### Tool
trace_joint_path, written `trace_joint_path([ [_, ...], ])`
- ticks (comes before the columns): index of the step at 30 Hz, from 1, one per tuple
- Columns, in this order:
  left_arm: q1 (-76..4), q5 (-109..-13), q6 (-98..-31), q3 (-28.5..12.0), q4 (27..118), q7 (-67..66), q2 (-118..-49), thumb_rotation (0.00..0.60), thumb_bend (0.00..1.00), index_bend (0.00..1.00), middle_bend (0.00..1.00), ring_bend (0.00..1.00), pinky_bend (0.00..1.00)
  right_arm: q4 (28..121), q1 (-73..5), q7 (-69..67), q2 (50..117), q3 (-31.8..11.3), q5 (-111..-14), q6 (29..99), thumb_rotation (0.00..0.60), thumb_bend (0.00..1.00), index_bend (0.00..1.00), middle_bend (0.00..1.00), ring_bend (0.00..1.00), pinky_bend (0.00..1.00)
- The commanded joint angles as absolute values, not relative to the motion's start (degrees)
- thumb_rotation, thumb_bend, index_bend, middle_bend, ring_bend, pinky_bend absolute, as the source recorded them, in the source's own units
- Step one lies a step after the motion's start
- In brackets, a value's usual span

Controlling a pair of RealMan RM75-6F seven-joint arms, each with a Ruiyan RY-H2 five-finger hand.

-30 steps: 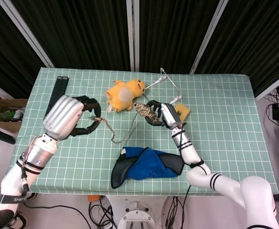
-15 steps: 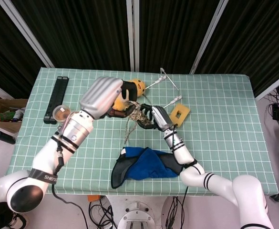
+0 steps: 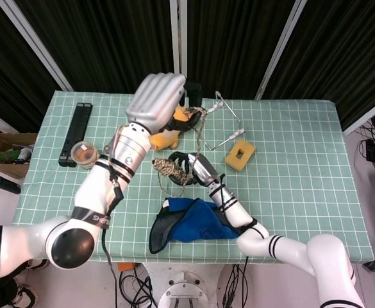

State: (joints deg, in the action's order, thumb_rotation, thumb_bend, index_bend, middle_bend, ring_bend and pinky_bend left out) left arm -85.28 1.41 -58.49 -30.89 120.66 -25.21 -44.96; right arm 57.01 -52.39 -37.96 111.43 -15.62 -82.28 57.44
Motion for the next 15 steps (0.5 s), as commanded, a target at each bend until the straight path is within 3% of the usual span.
trace_joint_path([
  [1,-83.44,2.08,-57.94,-29.49,118.0,-24.44,-45.47,0.6,0.53,0.7,0.55,0.53,0.67,59.92,-51.32,-38.9,109.61,-13.6,-84.87,59.82,0.6,0.69,0.78,0.6,0.56,0.72],
  [15,-74.3,0.58,-52.25,-25.09,106.38,-20.02,-46.63,0.6,0.53,0.71,0.55,0.53,0.67,69.07,-47.25,-40.35,102.79,-8.57,-91.24,67.5,0.6,0.7,0.78,0.6,0.56,0.72],
])
